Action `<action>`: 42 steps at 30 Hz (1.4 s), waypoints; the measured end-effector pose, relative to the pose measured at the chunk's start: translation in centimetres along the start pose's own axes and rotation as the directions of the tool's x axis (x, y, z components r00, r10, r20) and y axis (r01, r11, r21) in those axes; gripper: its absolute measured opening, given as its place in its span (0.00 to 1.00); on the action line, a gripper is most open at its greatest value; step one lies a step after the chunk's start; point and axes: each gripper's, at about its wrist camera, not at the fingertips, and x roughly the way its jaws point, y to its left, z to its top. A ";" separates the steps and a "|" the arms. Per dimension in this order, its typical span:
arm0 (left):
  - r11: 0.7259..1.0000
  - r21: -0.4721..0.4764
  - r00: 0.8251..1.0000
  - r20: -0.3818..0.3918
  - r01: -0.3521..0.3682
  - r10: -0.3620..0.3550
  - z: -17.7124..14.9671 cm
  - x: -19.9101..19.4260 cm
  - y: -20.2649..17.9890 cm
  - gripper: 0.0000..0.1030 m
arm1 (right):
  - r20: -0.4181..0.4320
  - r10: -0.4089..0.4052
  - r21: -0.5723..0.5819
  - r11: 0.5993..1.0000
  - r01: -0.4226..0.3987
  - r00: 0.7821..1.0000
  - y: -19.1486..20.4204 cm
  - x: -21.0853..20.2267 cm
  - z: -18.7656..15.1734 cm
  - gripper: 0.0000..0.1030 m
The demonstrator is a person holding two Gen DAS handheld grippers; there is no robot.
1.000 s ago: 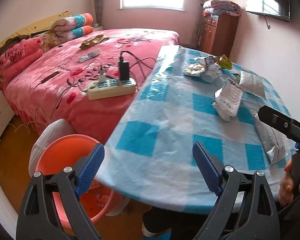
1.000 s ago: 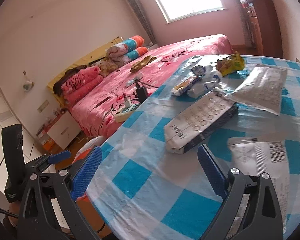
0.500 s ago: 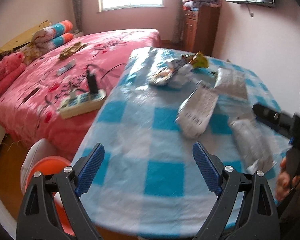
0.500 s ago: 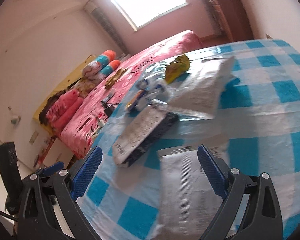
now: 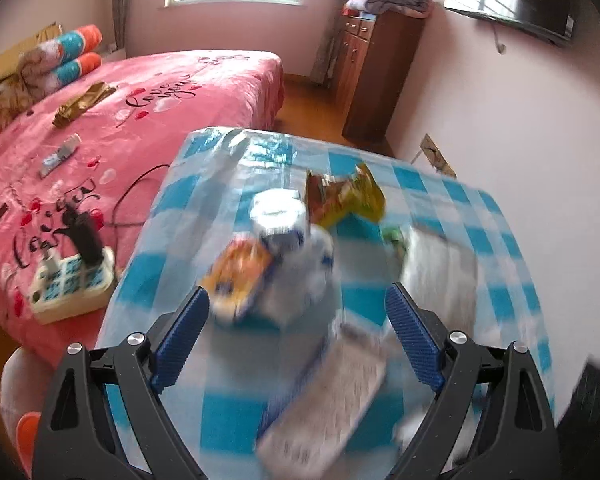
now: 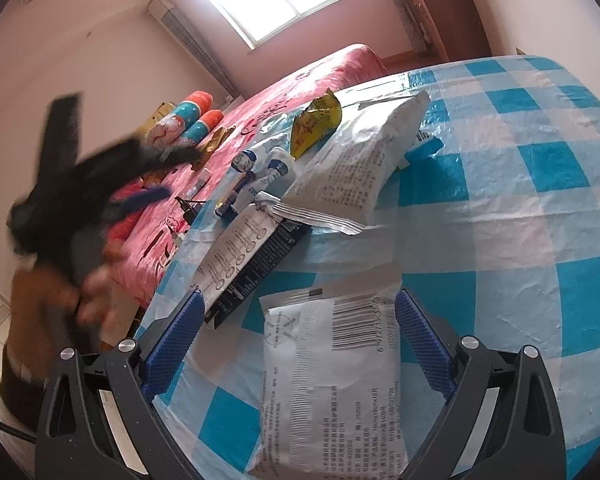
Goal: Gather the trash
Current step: 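Return both tools to the table over the remaining packaging, then grasp the white Magic Day pouch with the left tool while the right tool grasps the barcode bag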
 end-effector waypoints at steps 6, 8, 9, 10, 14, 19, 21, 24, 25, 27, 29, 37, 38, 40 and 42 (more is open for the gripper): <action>0.999 -0.043 0.997 -0.067 -0.028 0.025 4.5 6.0 0.5 0.88 | -0.002 0.003 -0.007 1.000 -0.003 1.000 -0.7 0.1 0.3 0.92; 0.998 -0.050 0.995 -0.089 -0.040 0.035 5.2 7.3 0.7 0.88 | 0.000 0.004 -0.006 1.000 -0.004 1.000 -0.9 0.0 0.4 0.92; 0.997 -0.065 0.994 -0.105 -0.032 0.025 5.5 8.2 0.8 0.88 | 0.001 0.005 -0.005 1.000 -0.005 1.000 -1.1 0.0 0.4 0.92; 0.997 -0.075 0.993 -0.115 -0.025 0.017 5.7 8.6 0.9 0.87 | 0.000 0.006 -0.004 1.000 -0.006 1.000 -1.2 0.0 0.5 0.92; 0.997 -0.068 0.986 -0.163 -0.041 0.029 6.0 10.7 0.7 0.87 | -0.013 0.011 0.007 1.000 -0.011 1.000 -1.8 0.3 0.6 0.92; 0.996 -0.070 0.980 -0.192 -0.062 0.048 6.1 11.9 0.8 0.68 | -0.032 0.016 0.015 1.000 -0.015 0.999 -2.2 0.6 0.6 0.92; 0.995 -0.062 0.978 -0.197 -0.077 0.063 6.0 12.1 0.9 0.61 | -0.045 0.018 0.008 1.000 -0.018 0.999 -2.0 0.9 0.6 0.92; 0.994 -0.075 0.979 -0.192 -0.082 0.066 6.0 12.1 1.4 0.59 | -0.064 0.017 -0.007 1.000 -0.017 0.998 -1.7 1.2 0.4 0.92; 0.994 -0.076 0.979 -0.190 -0.084 0.068 5.9 12.1 1.5 0.59 | -0.068 0.015 -0.013 1.000 -0.016 0.998 -1.6 1.3 0.3 0.92; 0.994 -0.074 0.980 -0.186 -0.085 0.070 5.7 11.9 1.6 0.59 | -0.078 0.009 -0.031 0.999 -0.011 0.997 -1.3 1.5 0.1 0.92; 0.993 -0.076 0.981 -0.182 -0.086 0.071 5.6 11.7 1.7 0.59 | -0.087 0.000 -0.047 0.999 -0.004 0.996 -1.0 1.7 0.0 0.92; 0.993 -0.094 0.989 -0.137 -0.065 0.052 5.1 9.7 1.9 0.58 | -0.108 -0.035 -0.112 0.993 0.023 0.994 0.1 2.2 -0.5 0.92; 0.994 -0.095 0.990 -0.132 -0.062 0.050 5.0 9.4 1.8 0.58 | -0.103 -0.050 -0.125 0.991 0.037 0.993 0.3 2.1 -0.5 0.92; 0.994 -0.099 0.992 -0.119 -0.055 0.043 4.8 8.6 1.8 0.58 | -0.095 -0.074 -0.151 0.987 0.059 0.993 0.6 2.1 -0.6 0.92; 0.993 -0.103 0.993 -0.108 -0.049 0.037 4.5 7.8 1.9 0.58 | -0.095 -0.086 -0.172 0.983 0.068 0.992 0.8 2.1 -0.7 0.92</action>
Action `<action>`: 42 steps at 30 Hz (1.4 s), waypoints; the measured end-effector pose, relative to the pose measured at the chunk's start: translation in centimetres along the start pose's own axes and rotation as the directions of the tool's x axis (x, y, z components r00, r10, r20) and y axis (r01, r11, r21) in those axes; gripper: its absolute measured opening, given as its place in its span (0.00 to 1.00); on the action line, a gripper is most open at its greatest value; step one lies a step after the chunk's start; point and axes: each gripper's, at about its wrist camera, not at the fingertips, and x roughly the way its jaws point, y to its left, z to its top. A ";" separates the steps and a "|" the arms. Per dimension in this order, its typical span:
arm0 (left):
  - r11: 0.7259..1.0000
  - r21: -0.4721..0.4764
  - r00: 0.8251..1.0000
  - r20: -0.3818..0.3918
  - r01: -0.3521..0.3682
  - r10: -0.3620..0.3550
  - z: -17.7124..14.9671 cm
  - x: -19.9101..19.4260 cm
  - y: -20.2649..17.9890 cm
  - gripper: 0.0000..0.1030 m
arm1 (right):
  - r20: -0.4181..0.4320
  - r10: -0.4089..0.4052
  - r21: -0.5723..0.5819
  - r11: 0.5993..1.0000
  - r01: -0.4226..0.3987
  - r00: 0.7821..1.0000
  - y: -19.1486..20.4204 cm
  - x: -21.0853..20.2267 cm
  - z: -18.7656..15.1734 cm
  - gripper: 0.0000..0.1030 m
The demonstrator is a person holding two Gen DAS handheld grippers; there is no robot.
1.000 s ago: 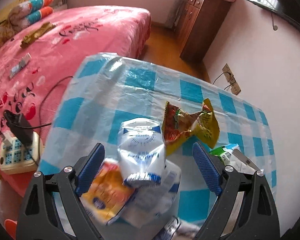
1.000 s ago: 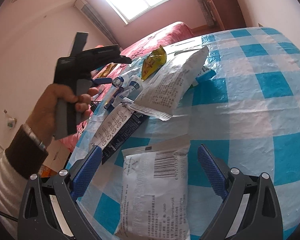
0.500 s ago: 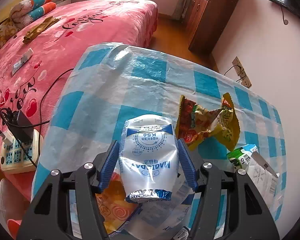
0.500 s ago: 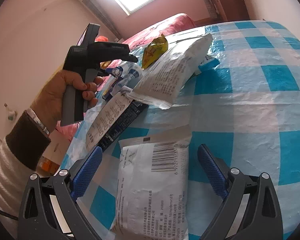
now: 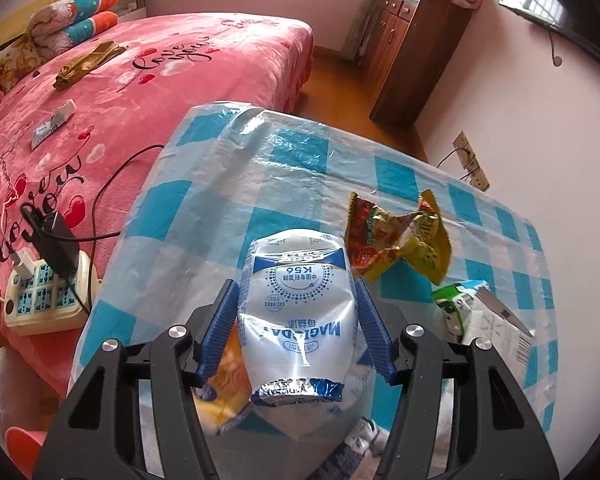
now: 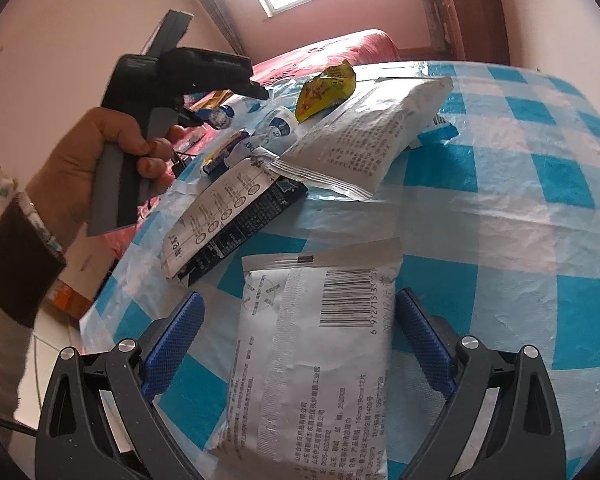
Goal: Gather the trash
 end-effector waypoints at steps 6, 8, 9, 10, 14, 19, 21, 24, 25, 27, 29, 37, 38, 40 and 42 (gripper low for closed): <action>1.000 0.011 0.999 0.032 0.014 -0.014 -1.8 -2.8 0.1 0.58 | -0.024 -0.027 -0.036 0.999 0.026 0.999 0.5 0.7 -0.5 0.92; 1.000 0.010 0.999 0.037 0.022 -0.023 -2.5 -3.6 0.2 0.58 | -0.021 -0.040 -0.052 0.998 0.039 0.999 0.7 0.6 -0.7 0.92; 1.000 0.010 0.999 0.038 0.023 -0.024 -2.8 -3.9 0.3 0.58 | -0.022 -0.047 -0.060 0.997 0.046 0.999 0.8 0.5 -0.8 0.92; 1.000 0.011 0.999 0.040 0.023 -0.024 -3.4 -4.3 0.4 0.58 | -0.023 -0.054 -0.068 0.996 0.052 0.998 1.0 0.6 -0.8 0.92; 1.000 0.005 0.999 0.042 0.028 -0.029 -4.9 -5.4 0.9 0.58 | -0.024 -0.107 -0.128 0.986 0.103 0.994 1.8 0.9 -1.1 0.92; 1.000 -0.011 0.999 0.047 0.024 -0.024 -7.0 -6.9 2.1 0.58 | -0.033 -0.139 -0.173 0.976 0.131 0.990 2.4 1.2 -1.3 0.92; 1.000 -0.019 0.998 0.052 0.020 -0.019 -7.9 -7.5 2.7 0.59 | -0.034 -0.144 -0.180 0.974 0.135 0.989 2.4 1.2 -1.3 0.90; 1.000 -0.021 0.998 0.061 0.008 -0.007 -9.2 -8.6 3.4 0.58 | -0.027 -0.170 -0.195 0.967 0.162 0.985 2.6 1.2 -1.3 0.82; 1.000 -0.022 0.998 0.061 0.002 0.000 -9.9 -9.0 3.7 0.58 | -0.028 -0.170 -0.197 0.967 0.161 0.985 2.6 1.3 -1.3 0.82; 1.000 -0.022 0.998 0.060 -0.005 0.006 -10.6 -9.4 4.1 0.58 | -0.029 -0.169 -0.204 0.966 0.160 0.985 2.6 1.3 -1.3 0.80; 1.000 -0.026 0.998 0.060 -0.014 0.015 -11.5 -10.0 4.5 0.58 | -0.030 -0.162 -0.209 0.966 0.153 0.986 2.6 1.3 -1.2 0.78; 0.999 -0.045 0.997 0.077 -0.023 0.027 -13.9 -12.1 5.9 0.58 | -0.024 -0.149 -0.198 0.970 0.141 0.989 2.5 1.4 -0.9 0.75; 0.999 -0.041 0.997 0.077 -0.021 0.024 -14.1 -12.3 5.9 0.58 | -0.023 -0.147 -0.194 0.971 0.140 0.989 2.5 1.5 -0.8 0.75; 0.999 -0.023 0.996 0.082 -0.024 0.026 -14.4 -12.6 5.9 0.58 | -0.019 -0.142 -0.185 0.973 0.136 0.990 2.4 1.5 -0.7 0.74; 1.000 -0.012 0.996 0.089 -0.019 0.020 -14.7 -12.9 5.9 0.58 | -0.016 -0.142 -0.182 0.974 0.136 0.990 2.5 1.5 -0.7 0.74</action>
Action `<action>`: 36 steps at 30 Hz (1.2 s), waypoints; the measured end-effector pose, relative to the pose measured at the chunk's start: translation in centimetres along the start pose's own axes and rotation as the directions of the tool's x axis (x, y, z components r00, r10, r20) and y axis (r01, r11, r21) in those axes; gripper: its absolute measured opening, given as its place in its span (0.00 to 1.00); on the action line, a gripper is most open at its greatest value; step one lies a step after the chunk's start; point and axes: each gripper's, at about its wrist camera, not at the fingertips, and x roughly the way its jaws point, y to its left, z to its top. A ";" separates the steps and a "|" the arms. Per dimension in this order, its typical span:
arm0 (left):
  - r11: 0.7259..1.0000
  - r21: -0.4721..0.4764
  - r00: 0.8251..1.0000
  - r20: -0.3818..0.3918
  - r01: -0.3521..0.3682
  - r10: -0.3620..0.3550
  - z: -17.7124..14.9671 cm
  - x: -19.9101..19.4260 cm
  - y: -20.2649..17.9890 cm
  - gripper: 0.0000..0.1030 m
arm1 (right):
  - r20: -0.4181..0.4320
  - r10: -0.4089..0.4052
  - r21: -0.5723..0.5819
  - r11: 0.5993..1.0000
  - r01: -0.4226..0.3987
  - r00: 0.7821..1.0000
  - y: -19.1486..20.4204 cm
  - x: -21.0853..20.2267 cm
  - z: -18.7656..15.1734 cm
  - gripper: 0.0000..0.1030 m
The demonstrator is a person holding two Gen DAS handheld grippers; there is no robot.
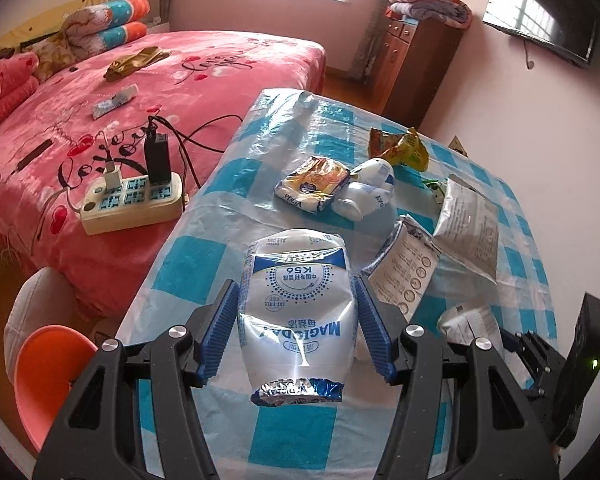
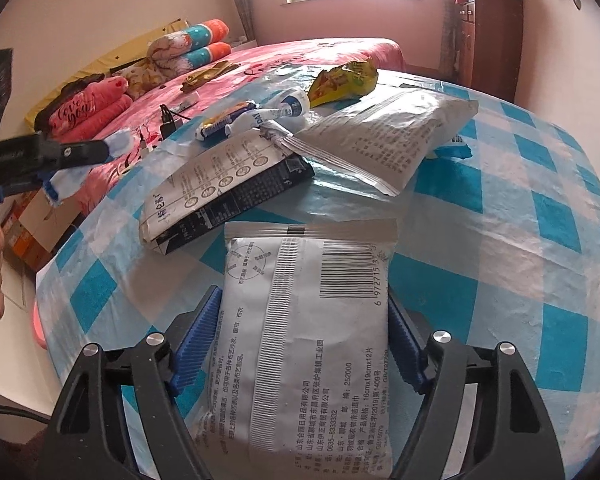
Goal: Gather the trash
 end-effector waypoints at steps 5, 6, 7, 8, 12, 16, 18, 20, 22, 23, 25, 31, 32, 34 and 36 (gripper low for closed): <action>0.999 0.028 1.000 0.016 0.025 -0.026 -0.7 -0.6 -0.1 0.58 | 0.033 0.003 -0.007 1.000 -0.003 0.999 0.4 -0.4 0.1 0.74; 0.999 0.035 0.999 0.020 0.031 -0.032 -0.8 -0.7 -0.2 0.58 | 0.044 -0.003 -0.012 1.000 0.003 0.999 0.6 -0.6 0.2 0.74; 0.998 0.044 0.999 0.025 0.040 -0.042 -0.9 -0.8 -0.3 0.58 | 0.052 -0.005 -0.015 1.000 0.006 0.999 0.7 -0.6 0.2 0.74; 0.997 0.055 0.998 0.030 0.045 -0.047 -1.0 -0.8 -0.3 0.58 | 0.062 -0.007 -0.017 1.000 0.009 0.998 0.8 -0.7 0.3 0.74; 0.995 0.080 0.997 0.043 0.063 -0.067 -1.7 -0.9 -0.5 0.59 | 0.075 0.013 -0.008 1.000 -0.012 0.997 0.9 -0.6 0.6 0.74; 0.992 0.092 0.995 0.038 0.090 -0.094 -2.6 -0.5 -0.4 0.58 | 0.100 0.036 0.018 0.999 -0.038 0.994 0.9 -0.8 0.8 0.74; 0.990 0.100 0.994 0.038 0.098 -0.102 -3.0 -0.3 -0.3 0.58 | 0.122 0.052 0.028 0.998 -0.056 0.991 1.1 -1.1 0.9 0.74; 0.989 0.105 0.993 0.038 0.104 -0.108 -3.4 -0.2 -0.1 0.58 | 0.140 0.052 0.031 0.998 -0.057 0.989 1.4 -1.3 1.0 0.74; 0.988 0.117 0.994 0.043 0.098 -0.103 -3.9 -0.1 -0.1 0.58 | 0.159 0.047 0.030 0.998 -0.053 0.986 1.7 -1.5 1.1 0.74; 0.987 0.126 0.994 0.046 0.096 -0.102 -4.2 0.0 -0.1 0.58 | 0.164 0.045 0.030 0.998 -0.051 0.985 1.9 -1.5 1.2 0.74; 0.986 0.125 0.993 0.044 0.106 -0.112 -4.5 0.1 0.1 0.58 | 0.170 0.044 0.032 0.998 -0.050 0.985 2.1 -1.5 1.3 0.74; 0.983 0.121 0.988 0.050 0.137 -0.144 -5.3 0.2 0.6 0.58 | 0.184 0.049 0.034 0.998 -0.056 0.982 2.6 -1.8 1.6 0.74; 0.982 0.122 0.988 0.050 0.142 -0.149 -5.5 0.2 0.7 0.58 | 0.188 0.047 0.032 0.998 -0.053 0.981 2.8 -1.9 1.7 0.74; 0.981 0.123 0.986 0.050 0.150 -0.158 -5.7 0.2 0.8 0.58 | 0.191 0.047 0.031 0.998 -0.054 0.980 3.0 -2.2 1.7 0.74; 0.980 0.123 0.985 0.051 0.156 -0.164 -5.9 0.3 0.9 0.58 | 0.184 0.056 0.038 0.997 -0.064 0.981 3.1 -2.2 1.9 0.74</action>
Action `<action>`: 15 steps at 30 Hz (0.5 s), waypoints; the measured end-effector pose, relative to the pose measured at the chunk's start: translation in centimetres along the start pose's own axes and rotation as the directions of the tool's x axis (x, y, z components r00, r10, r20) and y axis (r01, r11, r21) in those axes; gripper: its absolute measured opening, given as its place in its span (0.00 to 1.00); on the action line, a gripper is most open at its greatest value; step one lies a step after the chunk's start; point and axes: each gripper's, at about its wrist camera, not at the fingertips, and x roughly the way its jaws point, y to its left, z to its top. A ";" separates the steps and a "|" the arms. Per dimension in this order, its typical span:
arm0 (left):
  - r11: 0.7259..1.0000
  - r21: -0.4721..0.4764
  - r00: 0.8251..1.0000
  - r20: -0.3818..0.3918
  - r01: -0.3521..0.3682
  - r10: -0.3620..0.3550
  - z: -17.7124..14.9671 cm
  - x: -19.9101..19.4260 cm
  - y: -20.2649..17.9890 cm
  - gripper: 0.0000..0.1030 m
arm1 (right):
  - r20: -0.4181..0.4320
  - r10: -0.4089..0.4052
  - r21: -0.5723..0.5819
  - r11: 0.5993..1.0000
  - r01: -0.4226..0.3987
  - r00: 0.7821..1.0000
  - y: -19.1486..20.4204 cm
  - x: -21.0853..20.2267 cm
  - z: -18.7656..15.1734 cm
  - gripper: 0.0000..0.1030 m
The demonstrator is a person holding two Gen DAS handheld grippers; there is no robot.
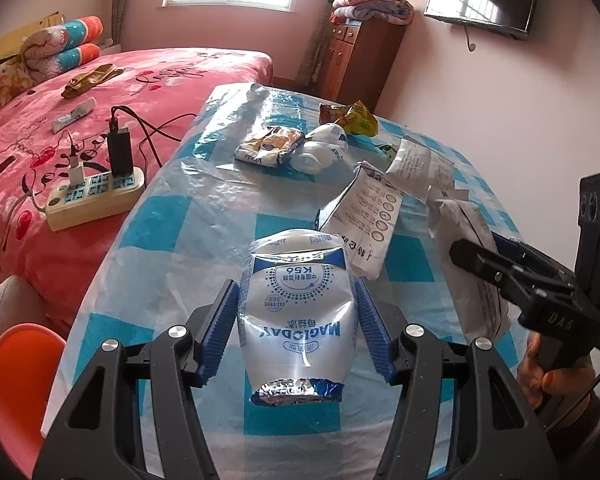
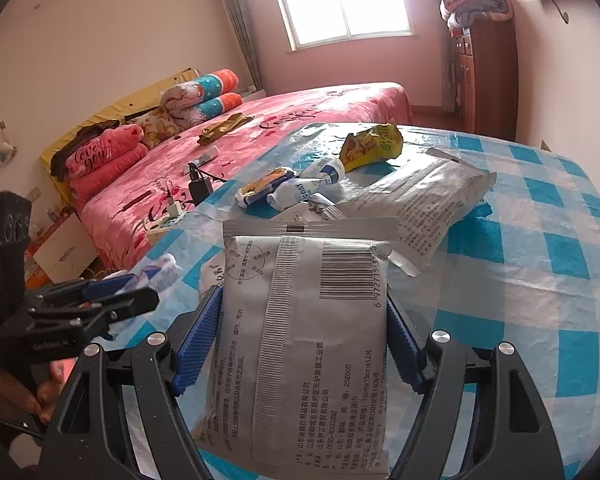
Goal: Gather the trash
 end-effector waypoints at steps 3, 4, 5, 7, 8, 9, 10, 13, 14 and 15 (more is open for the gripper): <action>1.000 0.000 1.000 0.011 0.004 -0.004 -0.2 -0.3 0.3 0.58 | -0.006 0.003 0.002 1.000 -0.003 1.000 0.3 -0.1 0.2 0.74; 1.000 0.004 1.000 0.018 0.001 -0.001 -0.3 -0.5 0.5 0.59 | -0.007 0.003 0.000 1.000 -0.003 1.000 0.5 -0.1 0.2 0.74; 1.000 0.006 1.000 0.024 -0.002 0.002 -0.4 -0.7 0.6 0.59 | -0.011 0.005 0.000 1.000 -0.005 1.000 0.7 -0.1 0.3 0.74; 1.000 0.000 0.999 0.035 -0.005 0.005 -0.6 -1.2 1.0 0.58 | -0.019 0.018 0.005 1.000 -0.018 1.000 1.0 0.0 0.4 0.74; 1.000 -0.006 0.999 0.040 -0.005 0.006 -0.7 -1.4 1.2 0.59 | -0.024 0.027 0.006 1.000 -0.027 0.999 1.3 0.1 0.5 0.74; 1.000 -0.009 0.999 0.045 -0.009 0.009 -0.8 -1.7 1.5 0.59 | -0.029 0.035 0.003 0.999 -0.035 0.999 1.7 0.2 0.6 0.74; 1.000 -0.011 0.999 0.050 -0.014 0.014 -0.9 -2.0 1.7 0.59 | -0.033 0.041 -0.001 0.999 -0.041 0.999 2.0 0.3 0.7 0.74; 0.999 -0.021 0.997 0.064 -0.030 0.032 -1.4 -2.7 2.4 0.59 | -0.044 0.063 -0.024 0.998 -0.064 0.997 3.4 0.6 0.9 0.74; 0.999 -0.030 0.997 0.067 -0.030 0.032 -1.5 -3.0 2.8 0.59 | -0.047 0.074 -0.033 0.997 -0.076 0.996 3.9 0.7 1.1 0.74; 0.999 -0.037 0.997 0.070 -0.030 0.032 -1.7 -3.3 3.2 0.59 | -0.052 0.088 -0.041 0.995 -0.090 0.995 4.5 0.8 1.2 0.74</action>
